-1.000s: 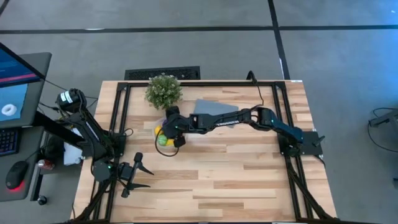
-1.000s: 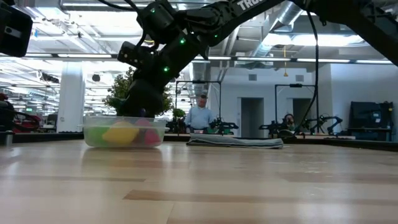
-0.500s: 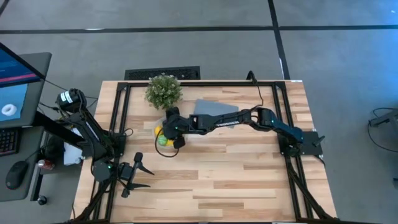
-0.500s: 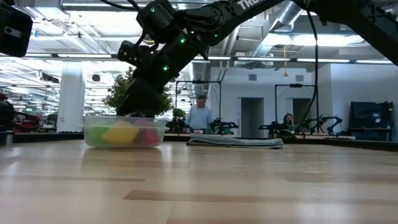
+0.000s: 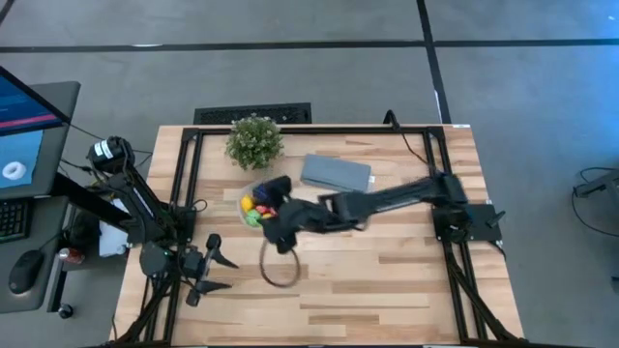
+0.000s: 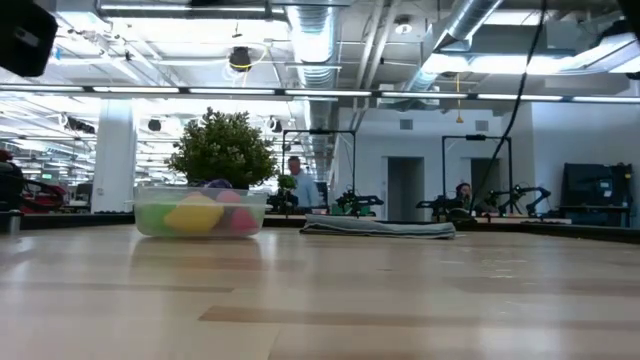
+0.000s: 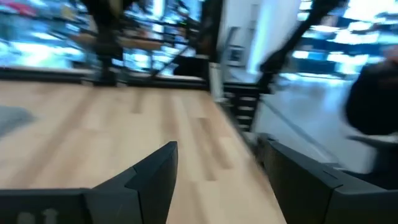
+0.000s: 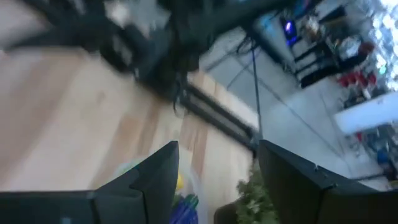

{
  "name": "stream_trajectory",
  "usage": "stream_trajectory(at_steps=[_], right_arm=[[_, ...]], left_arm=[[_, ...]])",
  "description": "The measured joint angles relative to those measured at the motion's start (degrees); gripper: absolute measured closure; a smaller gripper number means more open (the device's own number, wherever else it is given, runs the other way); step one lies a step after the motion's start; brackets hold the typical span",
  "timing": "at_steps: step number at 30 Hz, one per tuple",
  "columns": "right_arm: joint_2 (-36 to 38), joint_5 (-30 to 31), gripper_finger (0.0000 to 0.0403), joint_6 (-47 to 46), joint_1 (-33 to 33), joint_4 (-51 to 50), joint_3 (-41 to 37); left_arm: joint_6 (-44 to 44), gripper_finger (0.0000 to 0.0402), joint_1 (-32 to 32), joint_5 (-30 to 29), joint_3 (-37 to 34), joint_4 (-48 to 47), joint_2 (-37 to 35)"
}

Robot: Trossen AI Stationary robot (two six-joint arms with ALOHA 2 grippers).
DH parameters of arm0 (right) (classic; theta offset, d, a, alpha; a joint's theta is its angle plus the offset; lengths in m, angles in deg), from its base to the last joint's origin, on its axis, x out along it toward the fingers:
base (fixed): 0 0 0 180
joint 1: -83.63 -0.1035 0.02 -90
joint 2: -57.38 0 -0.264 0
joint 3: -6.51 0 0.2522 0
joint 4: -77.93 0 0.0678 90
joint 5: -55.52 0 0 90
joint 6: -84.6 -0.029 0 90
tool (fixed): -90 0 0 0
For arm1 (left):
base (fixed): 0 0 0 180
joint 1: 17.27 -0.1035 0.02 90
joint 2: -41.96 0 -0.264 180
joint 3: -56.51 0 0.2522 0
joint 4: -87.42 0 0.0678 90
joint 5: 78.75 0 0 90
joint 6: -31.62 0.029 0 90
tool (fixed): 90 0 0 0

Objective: Pick and placing Produce into tupperware
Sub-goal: Return to Home Position

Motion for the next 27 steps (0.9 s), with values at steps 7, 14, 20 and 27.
stream_trajectory(at_steps=[7, 14, 20, 27], right_arm=[[11.61, 1.98, 0.0159, -3.44, -5.9, -6.87, 0.0], [21.3, -2.79, 0.0159, -23.31, -9.0, -20.31, 0.0], [23.61, -15.05, 0.0159, -23.56, -11.69, -22.62, -1.16], [24.87, -19.66, 0.0159, -21.84, -11.7, -24.86, -2.07]], left_arm=[[-5.13, 0.0175, 0.02, 8.83, 0.0, -3.92, 0.04], [25.21, 0.0175, -3.87, 0.8, 2.86, 2.59, -3.16], [46.02, 0.0175, -17.65, 15.45, 7.08, -2.65, -9.88], [40.74, 0.0175, -42.83, 43.92, 7.8, -17.71, -21.33]])
